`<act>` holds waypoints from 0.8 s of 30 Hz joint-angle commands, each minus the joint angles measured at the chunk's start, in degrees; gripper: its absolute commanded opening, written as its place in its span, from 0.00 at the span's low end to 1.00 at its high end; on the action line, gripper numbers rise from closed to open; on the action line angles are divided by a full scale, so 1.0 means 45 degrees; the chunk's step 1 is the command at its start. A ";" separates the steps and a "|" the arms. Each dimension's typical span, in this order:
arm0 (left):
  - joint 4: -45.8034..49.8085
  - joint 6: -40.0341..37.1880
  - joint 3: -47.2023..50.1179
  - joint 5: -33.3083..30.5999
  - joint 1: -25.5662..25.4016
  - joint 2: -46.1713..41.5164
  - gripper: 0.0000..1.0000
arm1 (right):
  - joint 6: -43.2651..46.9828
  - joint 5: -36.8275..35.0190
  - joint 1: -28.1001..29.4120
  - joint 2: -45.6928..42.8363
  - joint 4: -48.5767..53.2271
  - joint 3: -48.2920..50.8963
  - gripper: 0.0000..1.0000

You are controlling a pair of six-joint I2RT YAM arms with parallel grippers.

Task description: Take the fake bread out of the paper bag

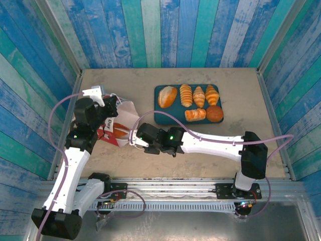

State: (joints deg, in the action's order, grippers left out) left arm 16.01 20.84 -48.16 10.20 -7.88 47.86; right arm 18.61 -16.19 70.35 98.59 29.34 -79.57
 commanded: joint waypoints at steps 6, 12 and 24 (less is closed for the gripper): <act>0.0586 -0.0635 -0.0427 0.0095 -0.0007 -0.0483 0.00 | -0.0306 0.3468 -0.1674 -0.0321 0.0888 -0.0871 0.35; 0.0974 -0.0958 -0.0547 0.0165 -0.0007 -0.0554 0.00 | 0.0572 0.4136 -0.2148 0.0718 0.1690 -0.1792 0.42; 0.0969 -0.1131 -0.0553 0.0301 -0.0007 -0.0539 0.00 | 0.0927 0.4122 -0.2471 0.3182 0.2973 -0.4157 0.45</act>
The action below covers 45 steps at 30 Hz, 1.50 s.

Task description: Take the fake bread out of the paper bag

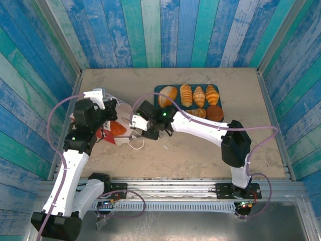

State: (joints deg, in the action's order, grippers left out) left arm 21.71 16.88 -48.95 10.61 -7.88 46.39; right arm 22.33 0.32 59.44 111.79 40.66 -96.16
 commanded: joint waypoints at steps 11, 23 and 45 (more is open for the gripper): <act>-0.0444 -0.0194 -0.0221 0.0269 -0.0007 -0.0109 0.00 | -0.0611 0.0499 -0.0165 0.0211 -0.0053 0.0303 0.46; -0.0722 -0.0058 0.0151 0.0423 -0.0007 -0.0040 0.00 | -0.0183 0.1114 -0.0318 0.0661 -0.0436 0.1783 0.80; -0.0862 -0.0061 0.0283 0.0570 -0.0007 -0.0038 0.00 | 0.0704 0.0198 -0.0322 0.4270 0.0856 -0.0883 0.76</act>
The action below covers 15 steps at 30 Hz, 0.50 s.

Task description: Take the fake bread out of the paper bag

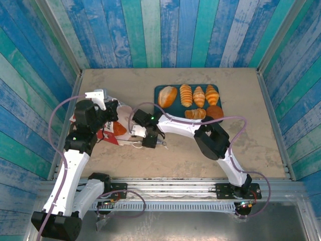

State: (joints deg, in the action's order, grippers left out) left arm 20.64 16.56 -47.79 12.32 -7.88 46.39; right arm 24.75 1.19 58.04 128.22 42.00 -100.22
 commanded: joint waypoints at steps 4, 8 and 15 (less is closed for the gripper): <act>-0.0603 -0.0007 0.0003 0.0142 -0.0007 -0.0070 0.00 | 0.0012 0.0394 -0.0088 0.0630 0.0564 0.0219 0.69; -0.0641 0.0027 -0.0023 0.0111 -0.0006 -0.0053 0.00 | -0.0259 0.0397 -0.0127 0.0101 0.0472 0.0464 0.58; -0.0659 0.0073 -0.0132 0.0066 -0.0007 -0.0016 0.00 | -0.0557 0.0813 -0.0130 -0.1759 0.0414 0.1000 0.54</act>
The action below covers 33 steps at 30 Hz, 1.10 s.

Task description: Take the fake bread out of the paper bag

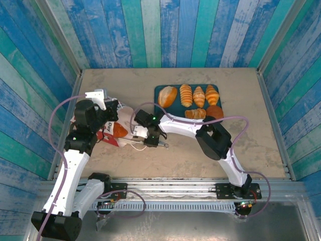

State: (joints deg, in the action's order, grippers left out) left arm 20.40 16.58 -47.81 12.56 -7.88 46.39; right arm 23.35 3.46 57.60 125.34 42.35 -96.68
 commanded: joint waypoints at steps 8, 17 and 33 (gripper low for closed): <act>-0.0712 0.0199 -0.0176 0.0048 -0.0007 0.0081 0.00 | -0.0579 0.0429 -0.0029 -0.2143 0.0384 0.0661 0.55; -0.0622 0.0154 -0.0327 0.0025 -0.0007 0.0121 0.00 | -0.1207 0.0851 -0.0131 -0.2728 0.0413 0.0263 0.53; -0.0356 0.0054 -0.0438 -0.0057 -0.0006 0.0048 0.00 | -0.2251 0.1884 -0.0165 -0.2841 0.0502 -0.0393 0.56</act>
State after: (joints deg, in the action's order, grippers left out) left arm 19.33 17.19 -48.01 12.56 -7.88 47.00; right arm 14.74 9.87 57.12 114.13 44.29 -96.14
